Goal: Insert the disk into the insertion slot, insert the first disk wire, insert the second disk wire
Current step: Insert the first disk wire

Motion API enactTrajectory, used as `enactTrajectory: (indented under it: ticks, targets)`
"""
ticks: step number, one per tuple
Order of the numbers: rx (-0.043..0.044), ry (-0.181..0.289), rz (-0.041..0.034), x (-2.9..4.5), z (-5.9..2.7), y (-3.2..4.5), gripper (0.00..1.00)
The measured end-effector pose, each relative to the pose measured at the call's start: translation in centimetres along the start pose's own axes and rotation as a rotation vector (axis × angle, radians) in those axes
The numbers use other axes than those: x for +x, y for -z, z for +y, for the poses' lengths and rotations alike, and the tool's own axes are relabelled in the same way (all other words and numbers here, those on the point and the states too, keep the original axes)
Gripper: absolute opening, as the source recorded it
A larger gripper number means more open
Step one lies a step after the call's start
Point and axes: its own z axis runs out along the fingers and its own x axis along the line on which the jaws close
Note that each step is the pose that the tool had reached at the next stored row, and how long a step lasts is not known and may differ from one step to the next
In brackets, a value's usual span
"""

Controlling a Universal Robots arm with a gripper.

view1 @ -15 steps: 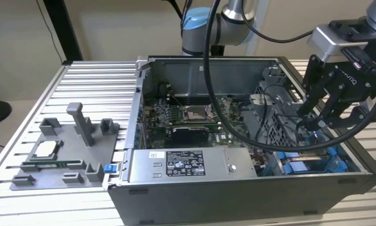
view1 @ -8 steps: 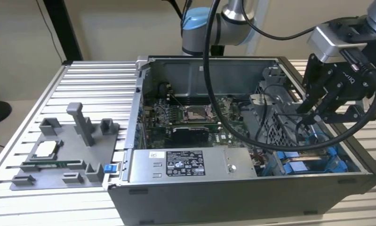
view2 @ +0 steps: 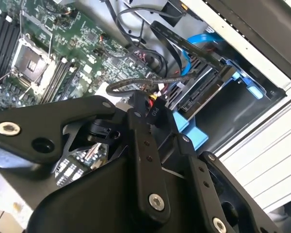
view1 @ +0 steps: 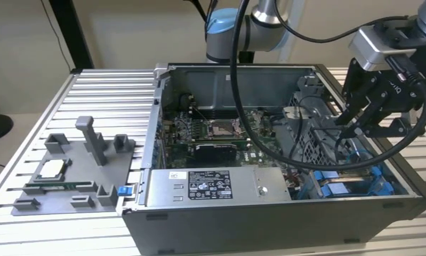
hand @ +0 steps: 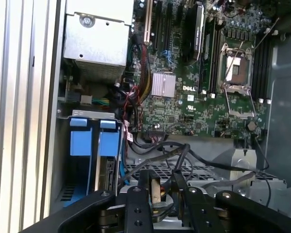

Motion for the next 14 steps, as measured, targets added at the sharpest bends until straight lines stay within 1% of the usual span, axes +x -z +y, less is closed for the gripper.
enactTrajectory:
  ticks: [2,4,7,14]
  targets:
    - [0.0005,0.001,-0.0092,0.15,-0.03,0.04,1.00]
    - [0.0008,0.001,-0.0140,0.36,-0.07,0.09,1.00]
    - [0.0008,0.001,-0.0144,0.68,-0.14,0.18,1.00]
    - [0.0007,0.001,-0.0145,0.96,-0.31,0.25,1.00]
